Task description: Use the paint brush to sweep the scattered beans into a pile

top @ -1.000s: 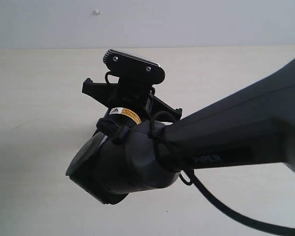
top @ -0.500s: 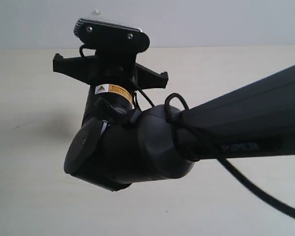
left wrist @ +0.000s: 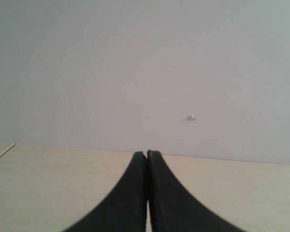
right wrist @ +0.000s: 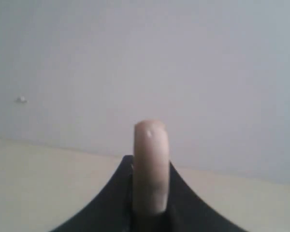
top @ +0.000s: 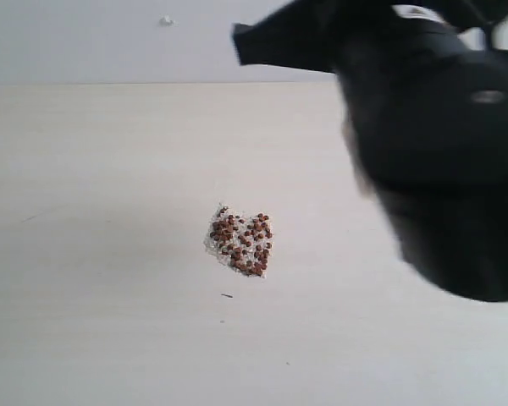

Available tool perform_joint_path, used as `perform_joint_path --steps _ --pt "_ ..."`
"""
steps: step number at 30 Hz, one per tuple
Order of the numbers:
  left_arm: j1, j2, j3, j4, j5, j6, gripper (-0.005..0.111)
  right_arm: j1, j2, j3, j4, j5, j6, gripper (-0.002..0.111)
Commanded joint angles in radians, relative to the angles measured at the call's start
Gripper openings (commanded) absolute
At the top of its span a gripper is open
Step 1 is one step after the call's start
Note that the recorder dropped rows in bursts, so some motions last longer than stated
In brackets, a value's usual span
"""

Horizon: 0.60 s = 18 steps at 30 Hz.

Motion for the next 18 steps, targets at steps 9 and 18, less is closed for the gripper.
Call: perform_joint_path --steps 9,18 --pt "0.002 -0.005 0.006 -0.001 0.007 0.0 0.0 -0.207 -0.514 0.246 0.238 0.541 -0.324 0.0" --pt "0.002 -0.005 0.006 -0.001 0.007 0.0 0.0 -0.329 -0.454 0.251 0.238 0.356 -0.693 0.0"
